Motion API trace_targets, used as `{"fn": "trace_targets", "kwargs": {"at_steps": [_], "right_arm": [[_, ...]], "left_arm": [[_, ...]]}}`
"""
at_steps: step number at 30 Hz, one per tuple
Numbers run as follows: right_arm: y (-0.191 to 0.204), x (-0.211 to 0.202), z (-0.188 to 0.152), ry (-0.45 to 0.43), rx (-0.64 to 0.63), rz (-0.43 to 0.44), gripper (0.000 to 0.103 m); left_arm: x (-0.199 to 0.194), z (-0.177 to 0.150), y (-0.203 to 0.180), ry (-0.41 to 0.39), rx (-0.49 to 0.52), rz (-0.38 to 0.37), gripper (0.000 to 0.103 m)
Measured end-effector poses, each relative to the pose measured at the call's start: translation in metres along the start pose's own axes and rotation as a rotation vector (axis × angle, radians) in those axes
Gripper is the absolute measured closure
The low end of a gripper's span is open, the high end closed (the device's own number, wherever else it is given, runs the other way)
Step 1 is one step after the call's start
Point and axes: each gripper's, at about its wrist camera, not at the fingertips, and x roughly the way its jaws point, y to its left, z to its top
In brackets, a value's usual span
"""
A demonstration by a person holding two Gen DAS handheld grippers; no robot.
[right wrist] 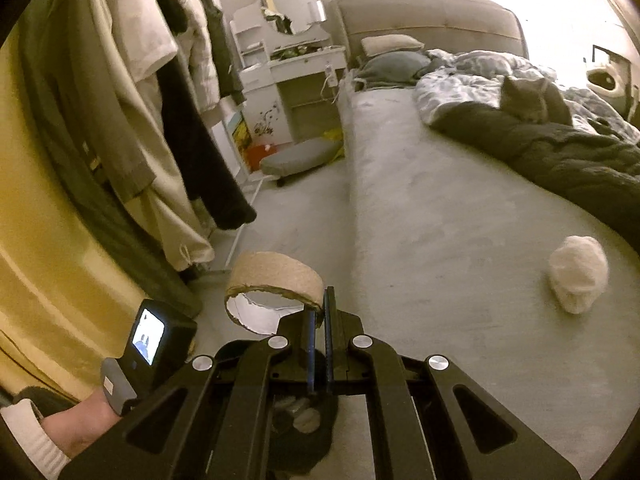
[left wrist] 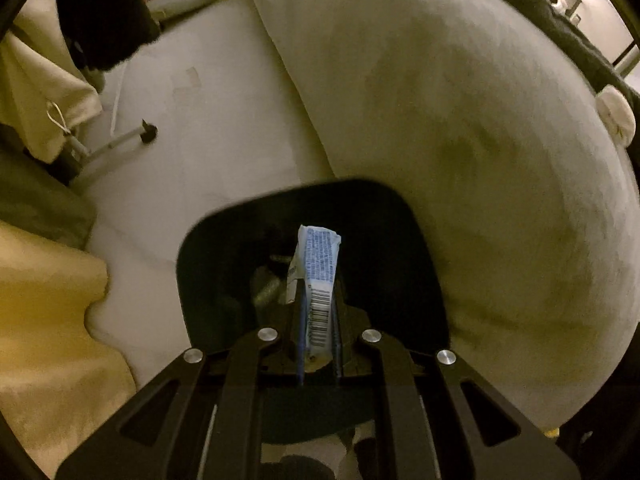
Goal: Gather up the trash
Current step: 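Open the left tool then the right tool to drop both items into the bin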
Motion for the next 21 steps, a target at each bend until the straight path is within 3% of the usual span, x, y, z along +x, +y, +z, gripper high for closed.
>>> {"fn": "trace_targets", "kwargs": {"at_steps": [4, 6, 11, 21], "right_arm": [[0.016, 0.016, -0.004, 0.033, -0.033, 0.005, 0.099], [0.023, 0.026, -0.007, 0.058, -0.038, 0.014, 0.099], [0.038, 0.049, -0.014, 0.110, -0.054, 0.019, 0.099], [0.062, 0.104, -0.039, 0.254, -0.073, 0.013, 0.099]], "left_arm": [[0.010, -0.012, 0.012, 0.062, 0.002, -0.005, 0.087], [0.013, -0.018, 0.021, 0.085, -0.009, -0.020, 0.067], [0.009, -0.028, 0.031, 0.078, -0.012, -0.048, 0.048], [-0.021, -0.033, 0.071, -0.026, -0.095, -0.067, 0.045]]}}
